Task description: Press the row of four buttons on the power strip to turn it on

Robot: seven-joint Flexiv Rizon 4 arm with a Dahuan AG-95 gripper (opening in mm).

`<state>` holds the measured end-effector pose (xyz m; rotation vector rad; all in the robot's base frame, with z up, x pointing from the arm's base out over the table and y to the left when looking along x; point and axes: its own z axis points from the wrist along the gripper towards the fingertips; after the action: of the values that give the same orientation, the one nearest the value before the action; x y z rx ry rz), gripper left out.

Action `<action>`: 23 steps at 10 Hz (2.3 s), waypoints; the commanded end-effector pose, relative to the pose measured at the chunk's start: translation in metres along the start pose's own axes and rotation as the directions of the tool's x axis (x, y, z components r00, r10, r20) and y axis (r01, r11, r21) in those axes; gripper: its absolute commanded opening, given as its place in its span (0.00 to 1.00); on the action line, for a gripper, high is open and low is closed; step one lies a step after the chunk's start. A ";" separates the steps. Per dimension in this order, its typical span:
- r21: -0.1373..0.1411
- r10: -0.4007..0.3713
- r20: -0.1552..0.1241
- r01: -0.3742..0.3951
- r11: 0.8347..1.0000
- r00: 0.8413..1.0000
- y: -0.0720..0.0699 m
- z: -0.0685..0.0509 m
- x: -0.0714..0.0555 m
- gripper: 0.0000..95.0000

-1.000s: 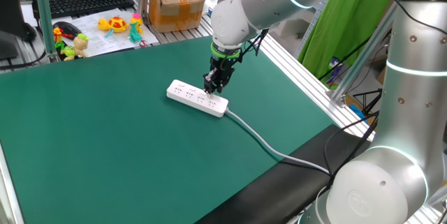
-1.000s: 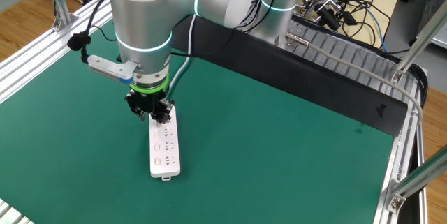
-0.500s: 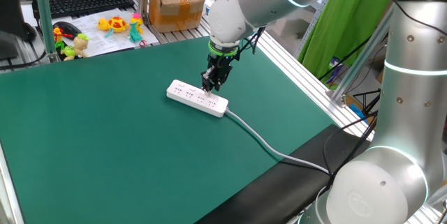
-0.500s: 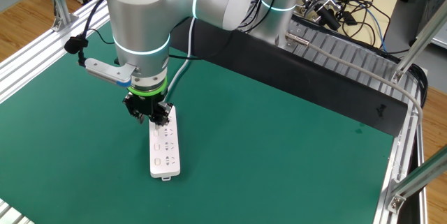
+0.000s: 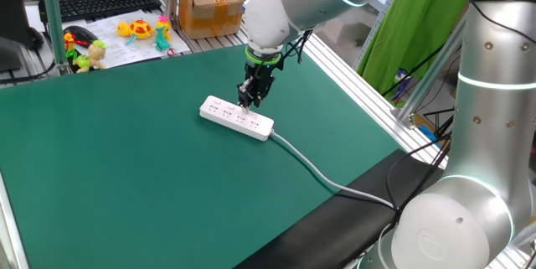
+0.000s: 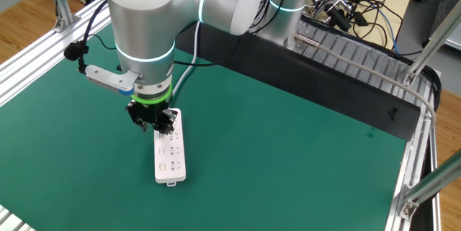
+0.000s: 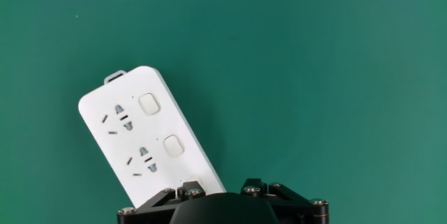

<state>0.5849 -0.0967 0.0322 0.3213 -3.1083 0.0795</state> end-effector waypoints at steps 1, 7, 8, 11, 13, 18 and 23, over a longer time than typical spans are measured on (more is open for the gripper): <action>-0.001 -0.006 -0.004 0.006 1.000 1.000 -0.002 0.001 -0.003 0.40; 0.000 -0.024 -0.017 0.024 1.000 1.000 -0.004 0.002 -0.006 0.40; -0.001 -0.025 -0.020 0.025 1.000 0.999 -0.005 0.002 -0.006 0.40; -0.002 -0.031 -0.025 0.031 1.000 0.999 -0.006 0.003 -0.004 0.40; -0.003 -0.030 -0.028 0.029 1.000 0.999 -0.007 0.001 -0.001 0.40; -0.005 -0.012 -0.028 0.012 1.000 1.000 -0.003 0.004 0.002 0.40; -0.007 -0.008 -0.027 0.008 1.000 1.000 -0.001 0.008 0.004 0.40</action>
<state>0.5822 -0.0988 0.0290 0.3300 -3.0803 0.0736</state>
